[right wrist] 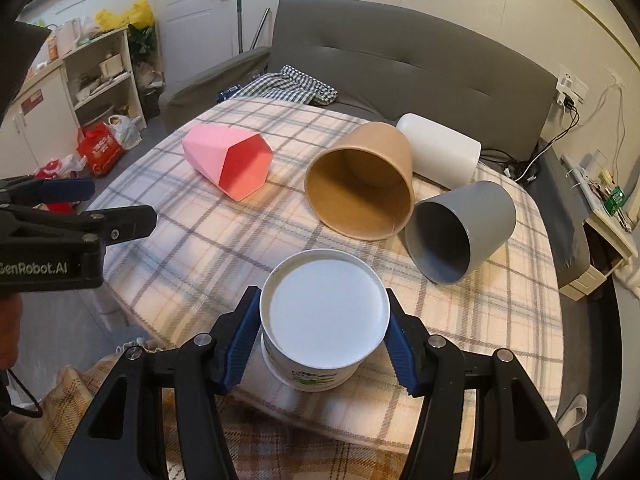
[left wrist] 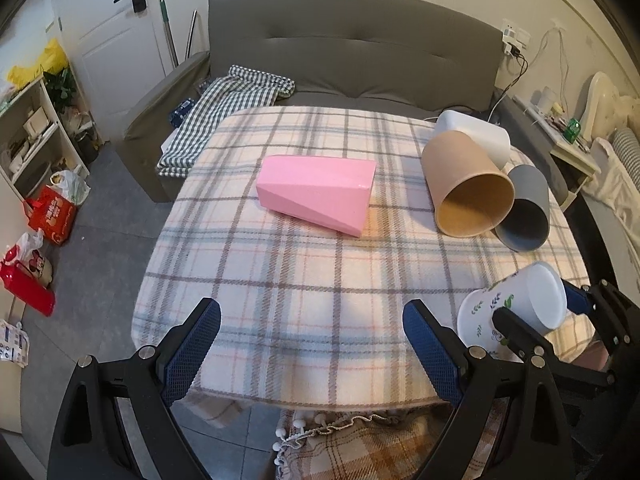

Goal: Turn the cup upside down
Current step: 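Rotate the white cup rim-down with the right gripper and lower it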

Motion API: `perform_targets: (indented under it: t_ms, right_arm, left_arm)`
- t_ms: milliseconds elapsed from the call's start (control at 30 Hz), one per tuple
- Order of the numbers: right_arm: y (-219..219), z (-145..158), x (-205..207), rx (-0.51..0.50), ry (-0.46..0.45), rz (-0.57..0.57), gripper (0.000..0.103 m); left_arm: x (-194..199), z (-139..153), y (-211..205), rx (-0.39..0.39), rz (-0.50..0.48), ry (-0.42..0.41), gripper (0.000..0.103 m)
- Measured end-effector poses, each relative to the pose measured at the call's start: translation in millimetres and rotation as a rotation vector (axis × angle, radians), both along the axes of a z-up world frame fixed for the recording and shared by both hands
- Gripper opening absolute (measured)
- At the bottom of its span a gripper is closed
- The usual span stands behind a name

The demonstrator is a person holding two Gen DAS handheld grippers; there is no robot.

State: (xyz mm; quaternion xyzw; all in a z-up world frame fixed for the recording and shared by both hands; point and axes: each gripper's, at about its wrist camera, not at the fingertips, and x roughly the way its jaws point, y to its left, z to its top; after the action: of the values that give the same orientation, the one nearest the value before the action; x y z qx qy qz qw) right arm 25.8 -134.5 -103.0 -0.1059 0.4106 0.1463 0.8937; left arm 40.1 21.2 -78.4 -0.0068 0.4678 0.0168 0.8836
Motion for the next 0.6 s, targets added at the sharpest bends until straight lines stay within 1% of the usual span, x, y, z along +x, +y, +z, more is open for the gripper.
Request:
perform_targets:
  t_ms: [133, 333, 400, 433, 500, 600]
  right_arm:
    - [3.4, -0.4, 6.0, -0.023, -0.025, 0.001, 0.058]
    - [2.2, 2.0, 8.7, -0.009, -0.03, -0.003, 0.059]
    - [1.3, 7.4, 6.9, 0.022, -0.032, -0.001, 0.069]
    - [0.3, 11.9, 4.4, 0.033, -0.049, -0.002, 0.076]
    - [-1.5, 22.9, -2.0, 0.046, -0.087, -0.003, 0.077]
    - [-5.0, 35.9, -10.3, 0.065, -0.111, -0.008, 0.077]
  left_arm:
    - [-3.3, -1.2, 0.0, -0.003, 0.008, 0.004, 0.095]
    - [-10.2, 1.7, -1.4, -0.003, 0.005, -0.002, 0.095]
    - [-12.8, 6.2, -2.5, -0.007, 0.004, -0.01, 0.095]
    - [-15.0, 9.4, -3.0, -0.008, 0.004, -0.019, 0.095]
    - [-19.5, 16.1, -4.1, -0.009, 0.005, -0.037, 0.095]
    - [-30.1, 28.9, -6.7, -0.006, 0.013, -0.072, 0.095]
